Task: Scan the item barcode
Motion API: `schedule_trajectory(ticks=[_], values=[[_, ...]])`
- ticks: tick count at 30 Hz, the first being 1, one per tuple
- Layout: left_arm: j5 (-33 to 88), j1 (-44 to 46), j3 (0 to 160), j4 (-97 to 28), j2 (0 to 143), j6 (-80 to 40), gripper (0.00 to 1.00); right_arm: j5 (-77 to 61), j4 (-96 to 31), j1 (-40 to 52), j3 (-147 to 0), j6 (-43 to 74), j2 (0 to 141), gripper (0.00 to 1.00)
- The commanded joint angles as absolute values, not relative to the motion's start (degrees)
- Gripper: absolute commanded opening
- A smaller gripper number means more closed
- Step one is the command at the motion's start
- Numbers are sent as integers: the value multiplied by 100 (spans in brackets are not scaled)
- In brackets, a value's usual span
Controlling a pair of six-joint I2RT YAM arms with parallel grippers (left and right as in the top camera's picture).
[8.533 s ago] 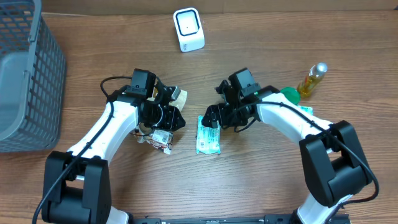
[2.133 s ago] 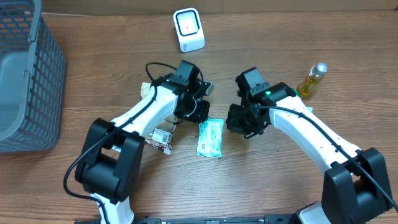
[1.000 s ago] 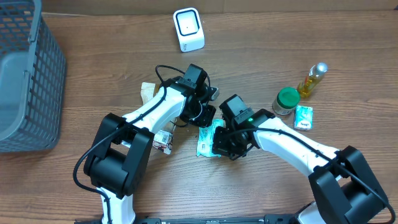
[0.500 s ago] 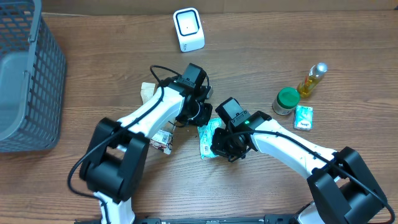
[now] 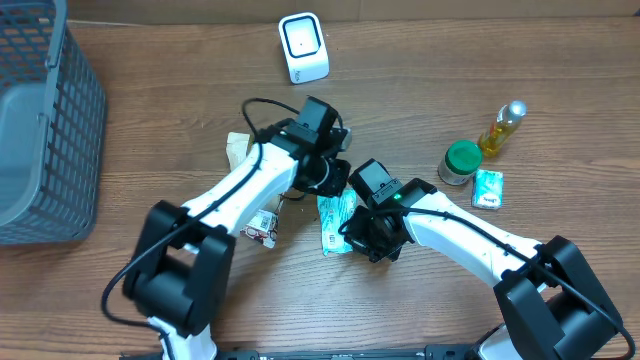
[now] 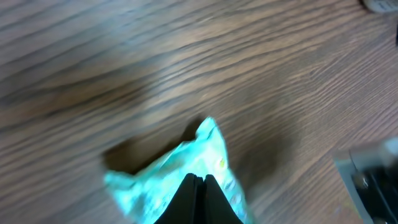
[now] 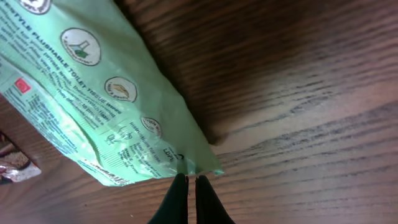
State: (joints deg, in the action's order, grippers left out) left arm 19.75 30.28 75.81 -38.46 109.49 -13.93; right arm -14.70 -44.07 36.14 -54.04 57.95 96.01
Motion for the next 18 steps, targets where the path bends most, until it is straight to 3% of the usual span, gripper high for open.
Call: schedule_trajectory(ticks=[1,18], values=[[2213,3186,7623,-3653,11334,-1179,5,-1393,-4364,3638,-5358,6025,9623,4],[2204,3039,7636,-4128,11330,-1247,4,-491,-3883,3636,-5358,5924,9623,4]])
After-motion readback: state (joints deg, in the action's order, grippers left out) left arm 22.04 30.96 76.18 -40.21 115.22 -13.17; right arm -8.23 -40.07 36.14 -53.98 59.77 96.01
